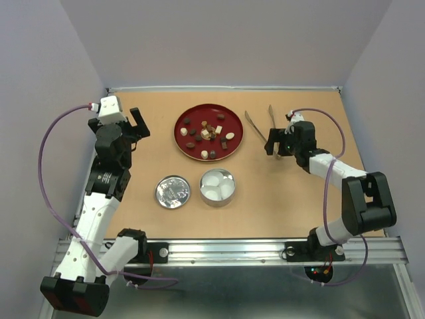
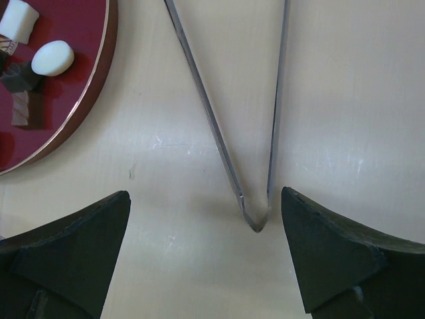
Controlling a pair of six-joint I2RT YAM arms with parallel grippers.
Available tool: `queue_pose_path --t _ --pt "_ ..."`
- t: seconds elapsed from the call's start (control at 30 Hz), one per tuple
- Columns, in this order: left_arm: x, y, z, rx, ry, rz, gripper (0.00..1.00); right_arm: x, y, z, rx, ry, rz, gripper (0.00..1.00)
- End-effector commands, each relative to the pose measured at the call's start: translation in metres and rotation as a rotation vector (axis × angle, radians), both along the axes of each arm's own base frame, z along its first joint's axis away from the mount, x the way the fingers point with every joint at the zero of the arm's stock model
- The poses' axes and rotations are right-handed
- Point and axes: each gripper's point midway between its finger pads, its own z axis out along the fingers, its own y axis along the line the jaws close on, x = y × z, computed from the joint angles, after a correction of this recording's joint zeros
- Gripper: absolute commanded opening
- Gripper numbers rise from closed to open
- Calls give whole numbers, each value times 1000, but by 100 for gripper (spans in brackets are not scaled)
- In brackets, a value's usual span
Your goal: Pack the chocolate
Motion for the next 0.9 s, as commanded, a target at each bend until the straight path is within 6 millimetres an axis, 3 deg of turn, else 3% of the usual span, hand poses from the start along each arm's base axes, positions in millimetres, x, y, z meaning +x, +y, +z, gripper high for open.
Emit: queue_pose_path --t 0.0,0.27,0.87 --pt "-5 1 16 2 -66 -15 99 27 -4 16 -63 -66 -39 100" --pt "-3 0 24 -8 -104 -50 99 50 -11 21 -131 -101 -65 100" --pt "5 -2 19 -23 -101 -114 99 84 6 -19 -189 -48 -3 100"
